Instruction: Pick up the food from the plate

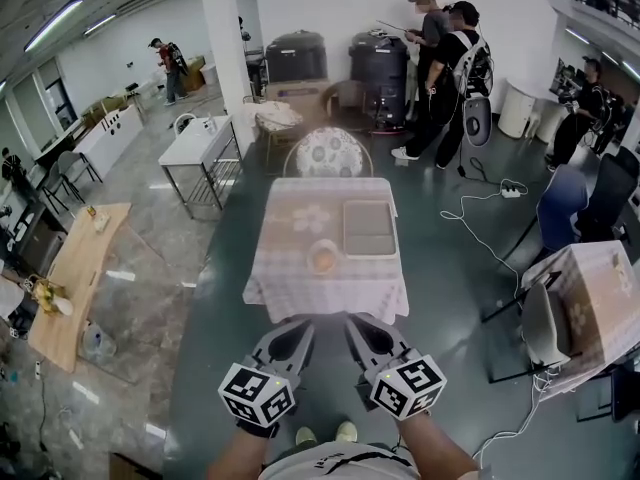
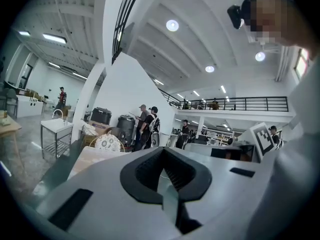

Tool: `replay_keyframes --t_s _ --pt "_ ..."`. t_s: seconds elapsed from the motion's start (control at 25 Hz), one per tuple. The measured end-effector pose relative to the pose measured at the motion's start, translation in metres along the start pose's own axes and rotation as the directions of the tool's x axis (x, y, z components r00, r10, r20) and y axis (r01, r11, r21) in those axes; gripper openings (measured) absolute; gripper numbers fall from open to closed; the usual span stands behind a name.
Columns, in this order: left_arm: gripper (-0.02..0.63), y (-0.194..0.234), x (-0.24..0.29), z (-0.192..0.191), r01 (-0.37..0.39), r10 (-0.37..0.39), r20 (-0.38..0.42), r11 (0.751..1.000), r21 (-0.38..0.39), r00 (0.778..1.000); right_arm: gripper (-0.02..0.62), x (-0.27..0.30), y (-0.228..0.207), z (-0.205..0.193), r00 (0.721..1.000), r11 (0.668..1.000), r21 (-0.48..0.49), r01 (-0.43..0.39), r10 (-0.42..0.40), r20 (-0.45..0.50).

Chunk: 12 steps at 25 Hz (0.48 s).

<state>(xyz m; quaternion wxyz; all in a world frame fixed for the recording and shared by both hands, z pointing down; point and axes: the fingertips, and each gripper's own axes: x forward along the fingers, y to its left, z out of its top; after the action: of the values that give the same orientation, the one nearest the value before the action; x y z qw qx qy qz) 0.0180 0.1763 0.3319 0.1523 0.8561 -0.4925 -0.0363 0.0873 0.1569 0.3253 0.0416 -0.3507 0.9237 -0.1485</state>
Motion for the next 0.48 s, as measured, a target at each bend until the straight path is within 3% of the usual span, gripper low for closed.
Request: replay_keyframes --t_s 0.48 --pt "0.006 -0.009 0.02 -0.008 -0.026 0.026 -0.017 1.0 0.016 1.0 0.017 -0.006 -0.027 0.001 1.0 1.0 0.024 0.002 -0.001 -0.004"
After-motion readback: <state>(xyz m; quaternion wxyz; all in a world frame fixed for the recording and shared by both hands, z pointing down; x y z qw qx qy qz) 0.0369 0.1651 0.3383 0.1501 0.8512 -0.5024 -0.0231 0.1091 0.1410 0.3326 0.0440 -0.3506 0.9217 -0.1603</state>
